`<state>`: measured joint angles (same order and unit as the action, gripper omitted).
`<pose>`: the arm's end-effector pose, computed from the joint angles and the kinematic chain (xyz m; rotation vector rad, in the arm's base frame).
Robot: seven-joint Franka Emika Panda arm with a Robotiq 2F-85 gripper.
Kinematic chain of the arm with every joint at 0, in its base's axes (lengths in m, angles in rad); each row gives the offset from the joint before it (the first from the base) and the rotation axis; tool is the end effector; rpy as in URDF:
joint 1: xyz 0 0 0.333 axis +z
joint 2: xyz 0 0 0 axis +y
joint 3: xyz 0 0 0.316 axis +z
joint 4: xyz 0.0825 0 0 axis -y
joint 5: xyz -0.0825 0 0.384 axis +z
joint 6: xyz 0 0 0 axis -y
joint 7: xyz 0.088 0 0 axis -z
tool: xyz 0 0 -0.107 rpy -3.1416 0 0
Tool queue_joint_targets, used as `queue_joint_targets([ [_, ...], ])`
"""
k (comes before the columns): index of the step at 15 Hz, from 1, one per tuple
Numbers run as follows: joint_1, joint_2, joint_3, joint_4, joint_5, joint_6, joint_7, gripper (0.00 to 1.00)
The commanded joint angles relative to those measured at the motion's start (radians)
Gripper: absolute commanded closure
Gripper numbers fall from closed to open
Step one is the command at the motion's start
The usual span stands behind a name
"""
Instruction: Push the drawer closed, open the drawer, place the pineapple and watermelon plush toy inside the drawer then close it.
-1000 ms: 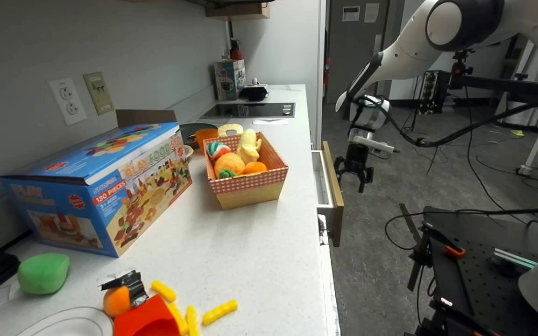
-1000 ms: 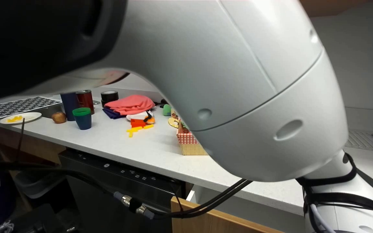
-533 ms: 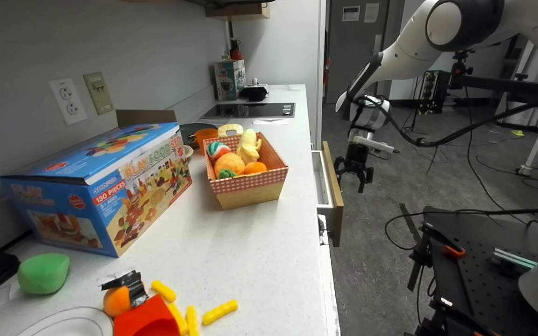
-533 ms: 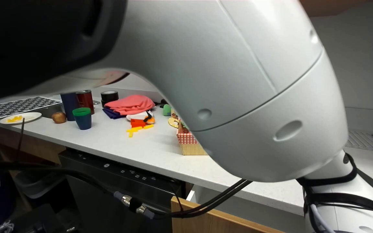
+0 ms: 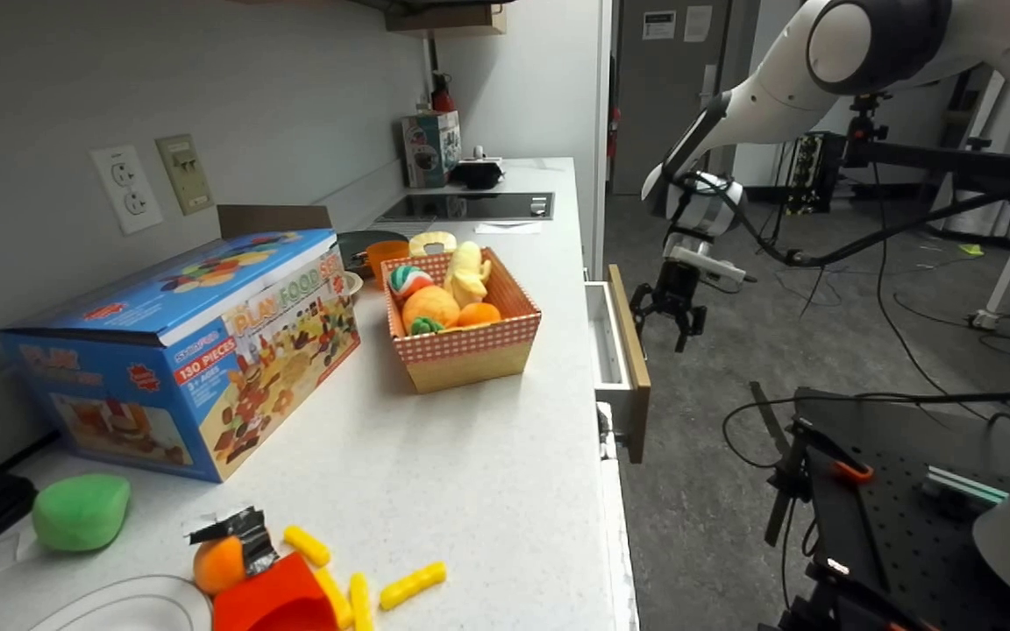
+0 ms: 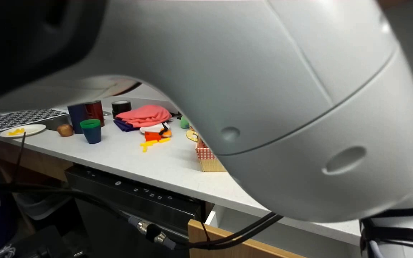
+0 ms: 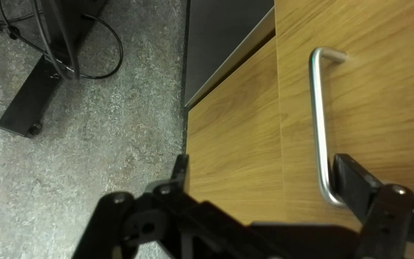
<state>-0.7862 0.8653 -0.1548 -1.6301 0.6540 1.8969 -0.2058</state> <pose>0.4022 -0.4682 0.0894 -2.1050 1.3141 0.3128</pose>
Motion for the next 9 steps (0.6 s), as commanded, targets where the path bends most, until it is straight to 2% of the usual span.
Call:
queue_joint_targets([
  [1,-0.056,-0.028,-0.005,0.000,0.016,-0.027,-0.020,0.00],
  [4,-0.073,-0.103,-0.017,-0.086,-0.023,-0.009,-0.098,0.00],
  [9,-0.051,-0.185,-0.015,-0.205,-0.119,0.044,-0.225,0.00],
])
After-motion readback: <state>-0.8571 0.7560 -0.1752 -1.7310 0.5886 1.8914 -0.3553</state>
